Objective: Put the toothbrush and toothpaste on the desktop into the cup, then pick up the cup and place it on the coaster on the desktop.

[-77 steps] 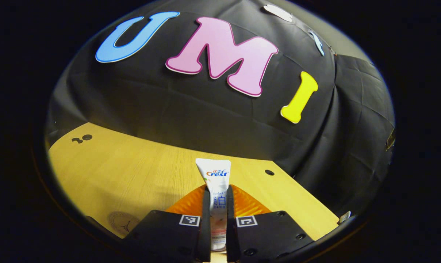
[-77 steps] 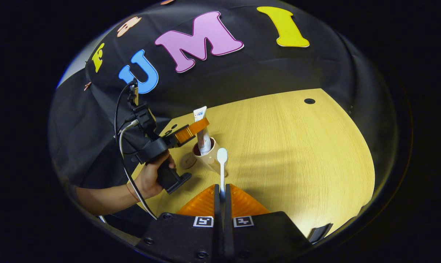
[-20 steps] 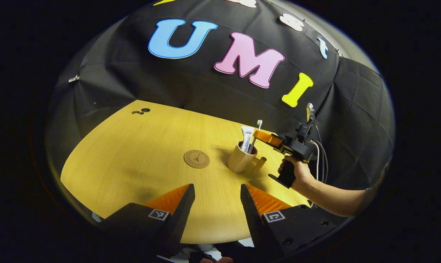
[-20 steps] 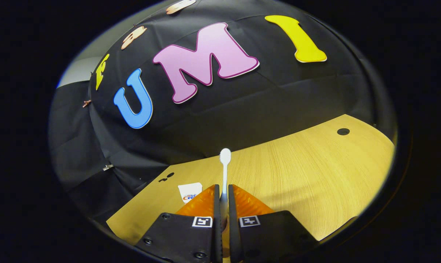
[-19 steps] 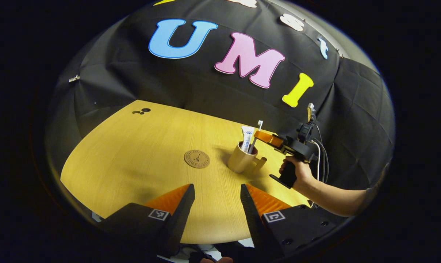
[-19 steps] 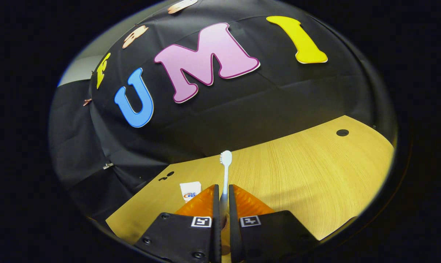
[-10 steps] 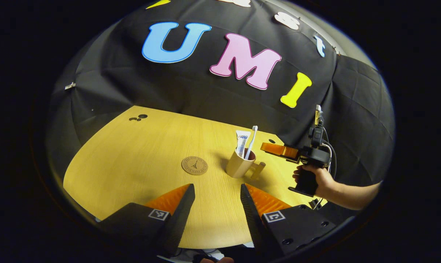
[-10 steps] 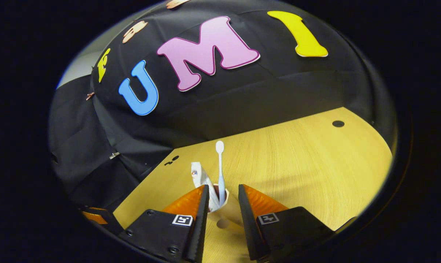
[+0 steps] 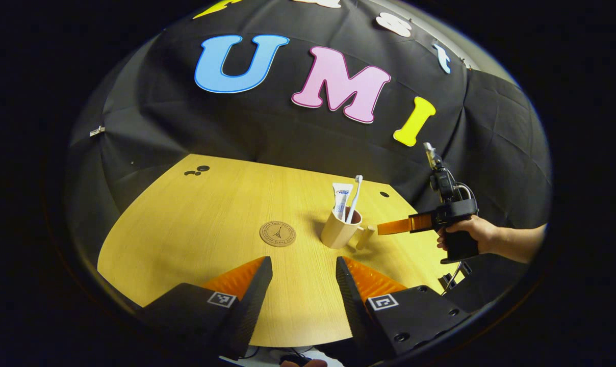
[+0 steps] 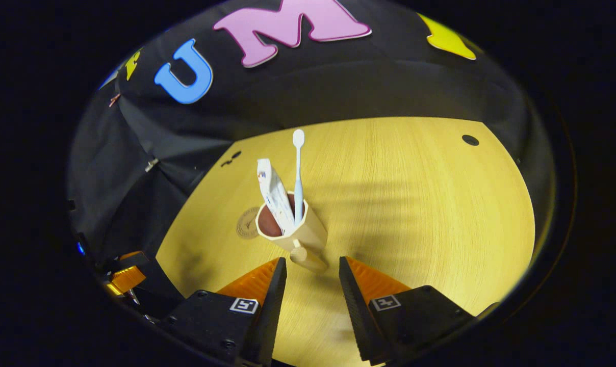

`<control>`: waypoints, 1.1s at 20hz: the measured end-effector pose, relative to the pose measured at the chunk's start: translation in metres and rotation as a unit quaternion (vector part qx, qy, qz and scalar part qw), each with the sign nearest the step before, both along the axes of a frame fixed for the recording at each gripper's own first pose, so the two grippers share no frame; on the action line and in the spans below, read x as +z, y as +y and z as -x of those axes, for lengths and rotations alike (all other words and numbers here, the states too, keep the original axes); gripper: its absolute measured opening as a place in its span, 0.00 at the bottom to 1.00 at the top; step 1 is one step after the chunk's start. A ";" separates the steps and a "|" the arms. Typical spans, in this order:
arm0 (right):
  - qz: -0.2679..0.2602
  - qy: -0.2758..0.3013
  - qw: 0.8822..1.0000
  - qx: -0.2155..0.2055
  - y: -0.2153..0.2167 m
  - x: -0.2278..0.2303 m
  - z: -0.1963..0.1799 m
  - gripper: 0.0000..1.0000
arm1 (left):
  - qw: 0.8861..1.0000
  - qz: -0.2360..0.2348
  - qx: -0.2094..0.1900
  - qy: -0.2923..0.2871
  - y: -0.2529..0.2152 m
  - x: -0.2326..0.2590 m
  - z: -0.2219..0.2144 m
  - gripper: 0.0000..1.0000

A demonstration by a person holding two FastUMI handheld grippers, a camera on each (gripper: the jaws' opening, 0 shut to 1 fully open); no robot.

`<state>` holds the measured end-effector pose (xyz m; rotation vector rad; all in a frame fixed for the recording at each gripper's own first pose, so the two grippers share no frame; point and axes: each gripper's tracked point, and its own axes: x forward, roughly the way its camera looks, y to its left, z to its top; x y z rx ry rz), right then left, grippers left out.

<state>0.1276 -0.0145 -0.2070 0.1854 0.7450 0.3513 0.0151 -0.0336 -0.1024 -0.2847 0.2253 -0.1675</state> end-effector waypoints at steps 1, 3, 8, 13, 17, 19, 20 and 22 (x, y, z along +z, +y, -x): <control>0.022 0.014 1.000 0.011 0.002 -0.008 0.001 0.65 | 1.000 -0.001 0.004 0.002 0.001 -0.002 0.001 0.79; 0.055 0.030 0.997 0.033 0.008 -0.021 -0.001 0.64 | 1.000 -0.003 0.014 0.004 0.006 -0.004 0.003 0.79; 0.102 0.033 0.993 0.057 0.021 -0.031 -0.023 0.65 | 0.999 0.001 0.030 0.014 0.014 -0.011 0.008 0.79; 0.152 0.060 0.983 0.084 0.025 -0.047 -0.037 0.65 | 0.999 0.006 0.047 0.026 0.023 -0.021 0.014 0.78; 0.176 0.090 0.975 0.100 0.030 -0.060 -0.042 0.65 | 0.998 0.007 0.056 0.034 0.026 -0.025 0.016 0.78; 0.180 0.098 0.973 0.107 0.034 -0.068 -0.048 0.65 | 0.998 0.008 0.059 0.033 0.028 -0.026 0.018 0.78; 0.186 0.101 0.971 0.111 0.036 -0.071 -0.050 0.64 | 0.998 0.008 0.060 0.034 0.030 -0.026 0.020 0.78; 0.211 0.105 0.965 0.116 0.033 -0.076 -0.053 0.65 | 0.997 0.009 0.064 0.037 0.030 -0.029 0.019 0.78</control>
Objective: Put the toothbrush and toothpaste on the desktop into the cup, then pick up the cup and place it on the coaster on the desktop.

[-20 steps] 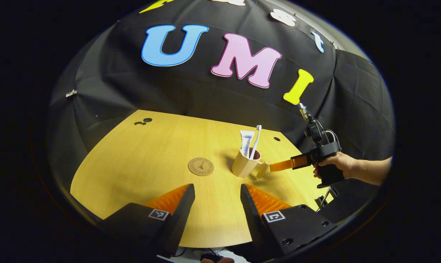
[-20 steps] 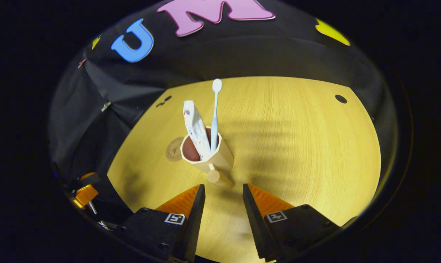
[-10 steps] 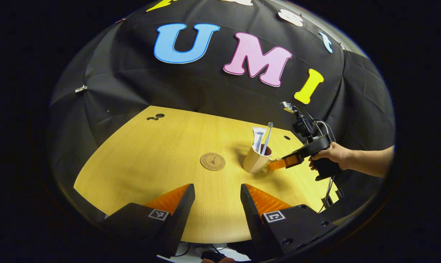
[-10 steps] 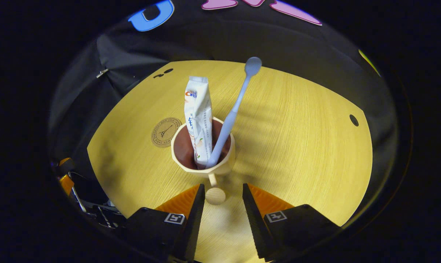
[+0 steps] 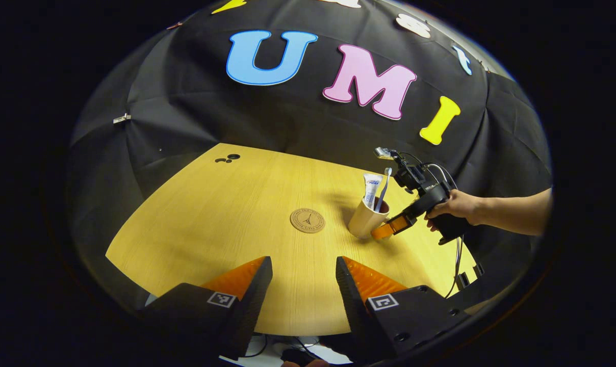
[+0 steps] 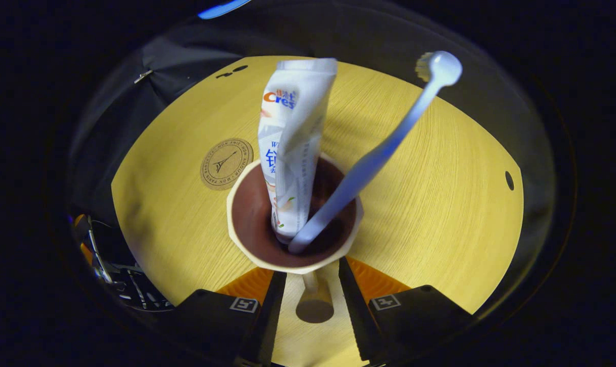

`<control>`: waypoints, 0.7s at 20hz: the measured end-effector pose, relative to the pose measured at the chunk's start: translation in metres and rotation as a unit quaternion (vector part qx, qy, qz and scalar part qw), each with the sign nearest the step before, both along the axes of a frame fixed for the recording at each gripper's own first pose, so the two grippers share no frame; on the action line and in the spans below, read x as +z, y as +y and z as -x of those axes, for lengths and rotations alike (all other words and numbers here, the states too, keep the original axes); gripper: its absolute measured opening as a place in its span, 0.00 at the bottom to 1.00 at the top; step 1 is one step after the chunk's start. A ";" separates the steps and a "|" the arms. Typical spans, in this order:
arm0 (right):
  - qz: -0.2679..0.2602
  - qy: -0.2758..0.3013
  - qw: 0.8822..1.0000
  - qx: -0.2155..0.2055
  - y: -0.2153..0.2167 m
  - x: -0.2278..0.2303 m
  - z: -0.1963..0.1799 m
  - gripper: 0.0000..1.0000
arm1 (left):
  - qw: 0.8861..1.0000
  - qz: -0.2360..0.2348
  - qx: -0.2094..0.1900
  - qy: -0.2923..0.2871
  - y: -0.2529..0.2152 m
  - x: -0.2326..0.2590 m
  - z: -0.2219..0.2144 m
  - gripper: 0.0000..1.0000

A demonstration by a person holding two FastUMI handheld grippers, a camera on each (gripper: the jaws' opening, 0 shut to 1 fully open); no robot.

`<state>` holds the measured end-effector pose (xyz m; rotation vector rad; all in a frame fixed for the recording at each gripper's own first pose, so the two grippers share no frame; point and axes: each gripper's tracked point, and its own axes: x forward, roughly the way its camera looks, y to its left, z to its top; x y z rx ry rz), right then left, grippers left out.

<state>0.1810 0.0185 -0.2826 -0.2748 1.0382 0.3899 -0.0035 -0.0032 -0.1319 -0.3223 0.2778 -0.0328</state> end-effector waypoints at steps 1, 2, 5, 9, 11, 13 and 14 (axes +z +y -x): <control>0.007 0.001 1.000 0.005 0.001 -0.002 -0.001 0.55 | 1.000 0.001 0.002 0.001 0.003 -0.001 0.001 0.79; 0.014 0.000 1.000 0.006 0.002 -0.004 -0.002 0.55 | 1.000 0.002 0.004 0.001 0.005 -0.002 0.003 0.78; 0.027 0.008 1.000 -0.002 0.001 -0.007 -0.004 0.45 | 1.000 0.006 0.009 0.004 0.010 -0.006 0.005 0.78; 0.028 0.013 1.000 -0.002 0.000 -0.007 -0.004 0.31 | 1.000 0.009 0.016 0.009 0.018 -0.011 0.006 0.78; 0.026 0.011 1.000 -0.004 0.000 -0.005 -0.003 0.31 | 1.000 0.010 0.016 0.008 0.021 -0.010 0.007 0.78; 0.024 0.008 1.000 -0.006 0.001 -0.003 -0.004 0.30 | 1.000 0.008 0.017 0.008 0.024 -0.012 0.007 0.78; 0.022 0.003 1.000 -0.004 0.002 -0.002 -0.005 0.30 | 1.000 0.008 0.017 0.008 0.026 -0.013 0.007 0.78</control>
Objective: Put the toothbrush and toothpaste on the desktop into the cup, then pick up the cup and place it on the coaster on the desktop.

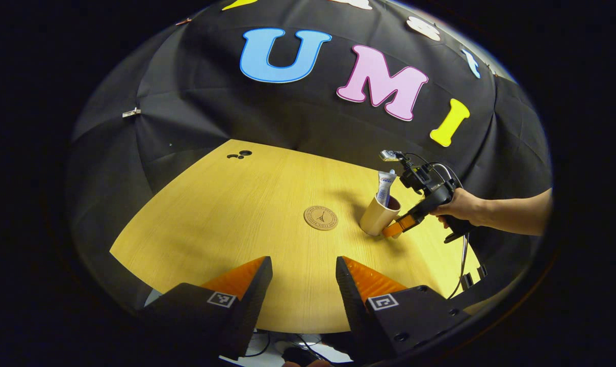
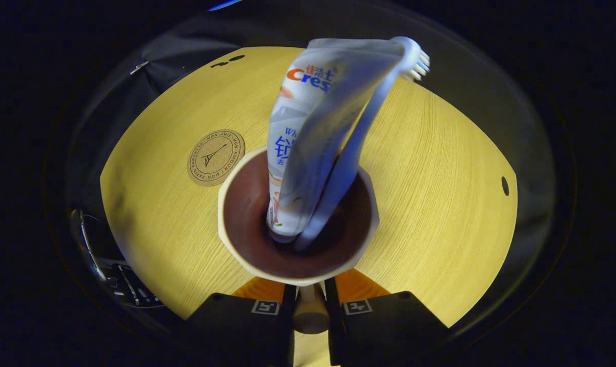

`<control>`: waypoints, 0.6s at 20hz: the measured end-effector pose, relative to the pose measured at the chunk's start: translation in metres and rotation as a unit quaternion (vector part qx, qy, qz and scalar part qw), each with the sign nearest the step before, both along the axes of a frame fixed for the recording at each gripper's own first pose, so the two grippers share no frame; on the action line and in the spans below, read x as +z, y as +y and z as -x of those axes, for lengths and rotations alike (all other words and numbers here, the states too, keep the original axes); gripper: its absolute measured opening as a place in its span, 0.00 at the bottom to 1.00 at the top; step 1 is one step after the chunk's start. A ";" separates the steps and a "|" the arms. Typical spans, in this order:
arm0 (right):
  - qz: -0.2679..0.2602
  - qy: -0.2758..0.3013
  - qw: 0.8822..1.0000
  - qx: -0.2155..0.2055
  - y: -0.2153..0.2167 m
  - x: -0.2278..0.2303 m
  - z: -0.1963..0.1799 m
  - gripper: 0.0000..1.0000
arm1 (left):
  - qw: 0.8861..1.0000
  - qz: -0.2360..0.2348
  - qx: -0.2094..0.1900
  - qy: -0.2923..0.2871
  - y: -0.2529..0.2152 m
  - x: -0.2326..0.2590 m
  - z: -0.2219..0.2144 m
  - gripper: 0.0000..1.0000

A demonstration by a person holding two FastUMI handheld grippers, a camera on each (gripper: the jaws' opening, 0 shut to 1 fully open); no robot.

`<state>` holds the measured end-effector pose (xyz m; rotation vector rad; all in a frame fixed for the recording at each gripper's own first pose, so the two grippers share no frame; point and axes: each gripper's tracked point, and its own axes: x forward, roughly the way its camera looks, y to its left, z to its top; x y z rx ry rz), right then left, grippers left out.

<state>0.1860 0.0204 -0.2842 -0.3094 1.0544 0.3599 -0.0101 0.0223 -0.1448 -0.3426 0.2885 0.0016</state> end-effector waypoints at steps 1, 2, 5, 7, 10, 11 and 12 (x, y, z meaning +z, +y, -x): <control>-0.002 -0.005 1.000 0.002 0.001 0.004 0.000 0.30 | 1.000 0.001 0.000 0.000 0.002 0.000 0.001 0.78; -0.006 -0.009 1.000 0.002 0.003 0.007 -0.001 0.30 | 1.000 0.002 0.000 -0.002 0.004 -0.001 0.001 0.78; -0.029 -0.023 0.999 0.003 0.019 0.020 0.001 0.30 | 1.000 0.004 -0.002 -0.004 0.006 -0.001 -0.001 0.78; -0.037 -0.024 0.999 0.009 0.033 0.025 0.002 0.25 | 1.000 0.003 -0.004 -0.007 0.009 -0.002 0.000 0.79; -0.039 -0.025 0.999 0.025 0.057 0.028 0.003 0.30 | 1.000 0.002 -0.006 -0.009 0.015 -0.002 0.003 0.78; -0.040 -0.026 0.998 0.029 0.066 0.028 0.002 0.30 | 1.000 0.001 -0.005 -0.009 0.017 -0.003 0.005 0.78; -0.041 -0.024 0.998 0.034 0.073 0.029 0.002 0.30 | 1.000 0.001 -0.005 -0.009 0.019 -0.004 0.009 0.78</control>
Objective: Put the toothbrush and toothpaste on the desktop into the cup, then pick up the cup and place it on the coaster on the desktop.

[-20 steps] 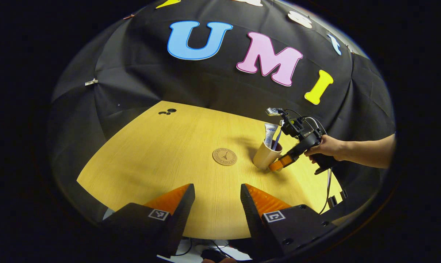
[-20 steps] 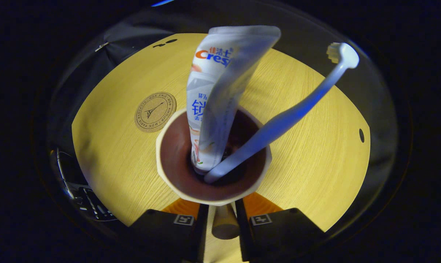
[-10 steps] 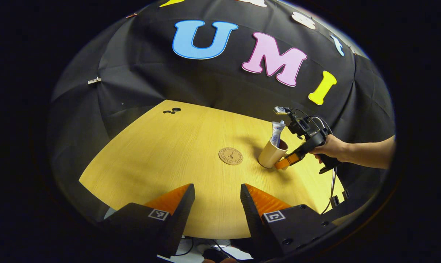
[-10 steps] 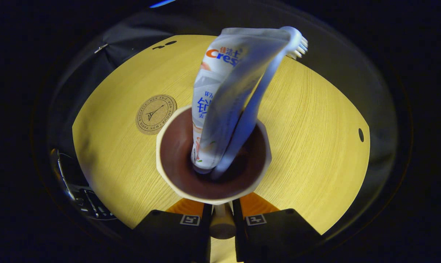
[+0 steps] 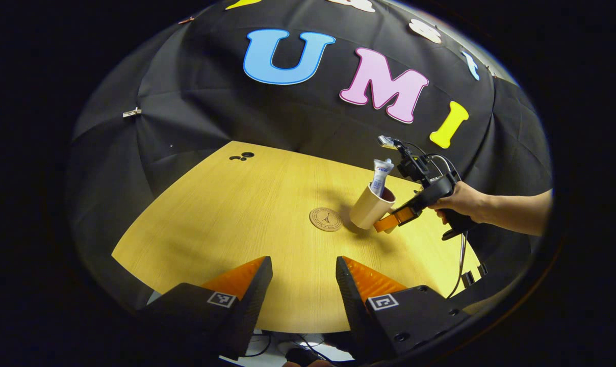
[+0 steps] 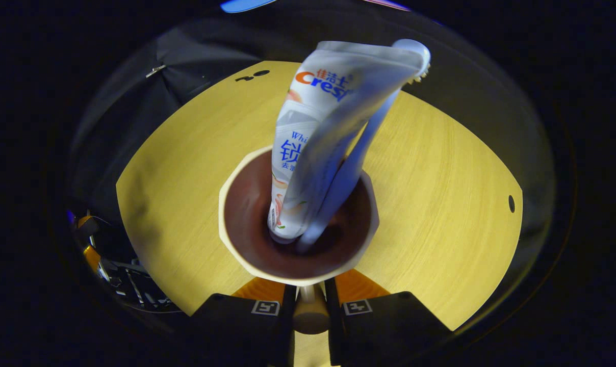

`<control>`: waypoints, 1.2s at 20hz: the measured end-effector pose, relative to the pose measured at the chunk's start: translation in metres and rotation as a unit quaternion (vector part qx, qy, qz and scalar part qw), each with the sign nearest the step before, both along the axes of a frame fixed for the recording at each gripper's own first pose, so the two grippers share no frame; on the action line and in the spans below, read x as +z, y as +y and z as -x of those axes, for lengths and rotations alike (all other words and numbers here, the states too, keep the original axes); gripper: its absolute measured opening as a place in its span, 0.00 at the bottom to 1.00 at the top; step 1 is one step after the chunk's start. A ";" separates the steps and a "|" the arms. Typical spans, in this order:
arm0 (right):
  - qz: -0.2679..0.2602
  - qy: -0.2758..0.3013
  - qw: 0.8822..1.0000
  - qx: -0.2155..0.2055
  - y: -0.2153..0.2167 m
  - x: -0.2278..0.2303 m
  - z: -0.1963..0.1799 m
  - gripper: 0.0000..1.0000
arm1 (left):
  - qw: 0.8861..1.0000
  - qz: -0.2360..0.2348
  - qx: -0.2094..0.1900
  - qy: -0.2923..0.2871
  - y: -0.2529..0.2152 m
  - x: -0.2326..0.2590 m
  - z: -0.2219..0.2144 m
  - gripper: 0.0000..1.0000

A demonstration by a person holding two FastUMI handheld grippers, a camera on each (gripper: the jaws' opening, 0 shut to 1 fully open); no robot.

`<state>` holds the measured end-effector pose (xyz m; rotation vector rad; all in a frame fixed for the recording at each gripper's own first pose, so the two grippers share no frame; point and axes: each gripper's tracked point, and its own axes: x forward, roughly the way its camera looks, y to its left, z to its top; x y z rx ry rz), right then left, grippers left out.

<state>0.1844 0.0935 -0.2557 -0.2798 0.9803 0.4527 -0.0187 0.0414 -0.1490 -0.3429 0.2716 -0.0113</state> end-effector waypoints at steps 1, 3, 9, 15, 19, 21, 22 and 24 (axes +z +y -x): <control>0.000 -0.002 1.000 0.005 0.009 0.000 -0.002 0.30 | 1.000 0.001 0.001 0.000 -0.001 0.000 -0.001 0.78; 0.000 0.002 1.000 0.013 0.027 -0.003 -0.004 0.30 | 1.000 0.004 0.004 0.002 0.001 0.000 -0.001 0.78; 0.002 0.006 1.000 0.022 0.061 -0.008 -0.015 0.30 | 1.000 0.009 0.015 0.007 0.020 -0.018 0.026 0.79; 0.020 0.007 0.999 0.025 0.069 -0.009 -0.013 0.30 | 0.999 0.018 0.029 0.015 0.033 -0.024 0.027 0.78; 0.034 0.009 0.999 0.025 0.075 -0.015 -0.013 0.30 | 0.999 0.022 0.034 0.017 0.041 -0.027 0.030 0.78; 0.034 0.010 0.999 0.023 0.080 -0.015 -0.013 0.30 | 0.999 0.024 0.036 0.019 0.042 -0.030 0.031 0.79; 0.034 0.013 0.999 0.023 0.077 -0.016 -0.013 0.30 | 0.999 0.025 0.036 0.019 0.043 -0.030 0.032 0.79; 0.032 0.017 0.999 0.021 0.075 -0.018 -0.013 0.30 | 0.999 0.027 0.037 0.023 0.043 -0.034 0.033 0.78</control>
